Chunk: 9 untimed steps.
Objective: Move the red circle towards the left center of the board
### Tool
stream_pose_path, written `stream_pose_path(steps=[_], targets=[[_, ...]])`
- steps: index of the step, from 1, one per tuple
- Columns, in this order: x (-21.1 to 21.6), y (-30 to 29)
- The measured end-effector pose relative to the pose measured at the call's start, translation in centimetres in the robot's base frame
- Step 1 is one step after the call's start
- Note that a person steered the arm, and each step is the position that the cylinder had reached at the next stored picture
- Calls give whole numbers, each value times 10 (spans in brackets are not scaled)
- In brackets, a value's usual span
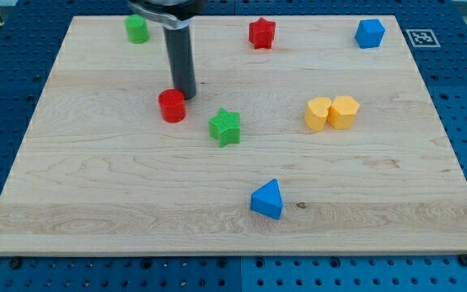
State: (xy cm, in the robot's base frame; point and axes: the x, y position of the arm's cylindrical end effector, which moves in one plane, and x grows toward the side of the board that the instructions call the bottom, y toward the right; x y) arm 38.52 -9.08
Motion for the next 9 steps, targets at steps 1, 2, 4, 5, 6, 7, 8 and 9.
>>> stream_pose_path(steps=[1,2,4,5,6,7,8,9], targets=[[3,-24],[3,-24],[3,-6],[3,26],[21,42],[46,42],[56,34],[54,3]])
